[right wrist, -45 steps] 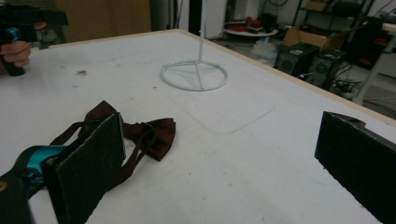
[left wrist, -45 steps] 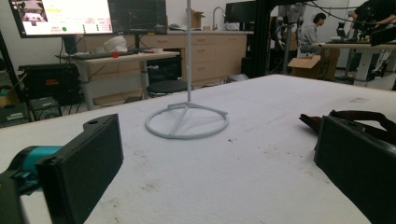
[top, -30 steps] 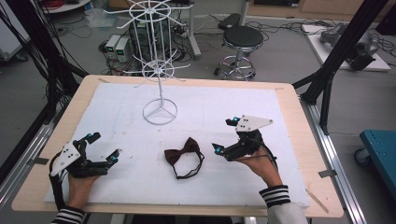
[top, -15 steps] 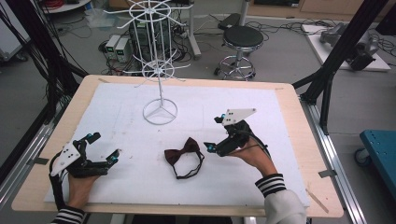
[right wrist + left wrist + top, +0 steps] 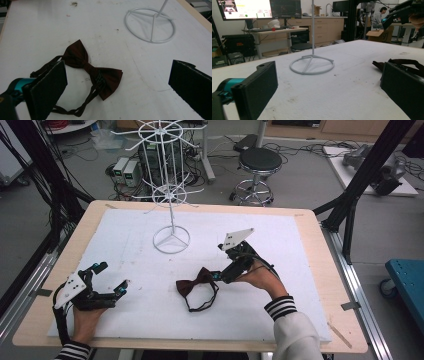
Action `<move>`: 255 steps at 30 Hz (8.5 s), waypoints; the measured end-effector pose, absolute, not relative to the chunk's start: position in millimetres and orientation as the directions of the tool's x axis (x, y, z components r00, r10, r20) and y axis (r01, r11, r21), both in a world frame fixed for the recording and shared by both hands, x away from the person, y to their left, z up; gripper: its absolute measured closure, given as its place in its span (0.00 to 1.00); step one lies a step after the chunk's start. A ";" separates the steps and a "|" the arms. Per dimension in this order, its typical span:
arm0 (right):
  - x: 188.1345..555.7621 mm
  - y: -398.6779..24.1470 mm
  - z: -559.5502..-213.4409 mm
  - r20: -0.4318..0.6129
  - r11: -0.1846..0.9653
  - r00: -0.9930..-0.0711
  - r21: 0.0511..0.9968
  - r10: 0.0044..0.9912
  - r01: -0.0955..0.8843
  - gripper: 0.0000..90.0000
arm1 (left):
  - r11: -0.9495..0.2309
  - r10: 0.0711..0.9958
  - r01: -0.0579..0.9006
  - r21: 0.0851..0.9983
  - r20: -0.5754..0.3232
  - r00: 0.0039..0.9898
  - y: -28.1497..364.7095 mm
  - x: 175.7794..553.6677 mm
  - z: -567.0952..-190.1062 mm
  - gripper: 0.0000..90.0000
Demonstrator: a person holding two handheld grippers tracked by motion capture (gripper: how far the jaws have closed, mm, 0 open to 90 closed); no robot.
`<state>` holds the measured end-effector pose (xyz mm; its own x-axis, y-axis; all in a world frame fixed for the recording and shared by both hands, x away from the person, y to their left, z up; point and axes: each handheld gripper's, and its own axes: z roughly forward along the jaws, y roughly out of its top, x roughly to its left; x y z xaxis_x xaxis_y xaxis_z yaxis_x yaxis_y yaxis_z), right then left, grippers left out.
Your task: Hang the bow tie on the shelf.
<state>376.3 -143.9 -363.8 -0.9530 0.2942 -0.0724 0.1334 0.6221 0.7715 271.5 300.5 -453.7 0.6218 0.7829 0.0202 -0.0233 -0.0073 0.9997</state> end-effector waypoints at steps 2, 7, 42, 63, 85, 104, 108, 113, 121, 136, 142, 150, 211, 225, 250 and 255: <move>378.8 -141.1 -366.7 -0.073 0.633 -0.955 0.763 0.287 0.132 0.01 | -0.007 0.783 -0.023 1.000 0.020 0.622 300.5 271.5 -453.7 0.02; 382.6 -132.4 -372.3 -0.076 0.675 -0.961 0.726 0.267 0.130 0.01 | -0.007 0.783 -0.023 1.000 0.020 0.622 300.5 271.6 -453.7 0.02; 398.0 -97.3 -413.2 -0.053 0.844 -0.985 0.524 0.166 0.115 0.06 | -0.013 0.781 -0.025 1.000 0.026 0.624 300.2 271.3 -453.6 0.02; 402.0 -96.1 -419.4 -0.009 0.863 -0.987 0.486 0.162 0.137 0.29 | -0.013 0.779 -0.026 1.000 0.026 0.626 300.4 271.2 -453.6 0.02; 398.2 -97.4 -411.9 -0.035 0.898 -0.991 0.428 0.132 0.105 0.95 | -0.013 0.779 -0.026 1.000 0.026 0.626 300.3 271.1 -453.6 0.02; 399.2 -103.2 -403.5 0.013 0.835 -0.986 0.530 0.166 0.147 0.95 | -0.008 0.781 -0.025 1.000 0.022 0.624 300.5 271.4 -453.6 0.02; 398.6 -107.4 -397.4 -0.002 0.814 -0.983 0.562 0.182 0.149 0.95 | -0.011 0.780 -0.029 1.000 0.027 0.626 300.0 271.0 -453.4 0.02; 397.7 -112.2 -389.1 -0.003 0.774 -0.977 0.611 0.212 0.166 0.95 | 0.001 0.771 -0.017 1.000 0.010 0.637 301.0 271.2 -452.3 0.02; 394.9 -122.0 -376.1 -0.017 0.725 -0.968 0.666 0.252 0.177 0.95 | -0.011 0.736 0.014 1.000 -0.002 0.677 302.6 273.9 -437.8 0.02; 385.0 -127.0 -356.1 -0.042 0.633 -0.946 0.753 0.321 0.181 0.95 | -0.045 0.634 0.063 0.997 -0.020 0.773 281.4 290.7 -396.3 0.02; 380.0 -125.0 -350.0 -0.052 0.611 -0.946 0.775 0.320 0.164 0.95 | -0.075 0.597 0.072 0.995 -0.013 0.802 268.3 295.7 -384.3 0.02; 372.3 -120.5 -342.8 -0.059 0.582 -0.939 0.797 0.338 0.160 0.95 | -0.090 0.541 0.077 0.993 -0.016 0.841 251.0 298.3 -370.2 0.02; 355.5 -105.9 -327.7 -0.136 0.496 -0.925 0.866 0.354 0.063 0.94 | -0.174 0.480 0.191 0.966 -0.086 0.873 194.9 303.7 -332.8 0.94; 354.3 -115.2 -328.6 -0.038 0.327 -0.899 0.937 0.437 0.119 0.01 | -0.173 0.497 0.171 0.970 -0.064 0.865 196.0 303.5 -331.2 0.94; 316.3 -188.5 -343.8 -0.037 0.215 -0.823 0.971 0.568 0.104 0.01 | -0.105 0.564 0.081 0.991 -0.008 0.825 203.5 313.9 -304.5 0.94; 310.2 -202.0 -350.1 -0.021 0.183 -0.809 0.977 0.587 0.108 0.01 | -0.104 0.574 0.064 0.993 0.007 0.819 201.6 317.9 -299.4 0.94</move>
<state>310.2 -202.0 -350.1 -0.8092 0.5871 -0.0209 0.1078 0.1834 0.9771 317.9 201.6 -299.4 0.8190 0.5738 0.0072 0.0641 -0.1039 0.9925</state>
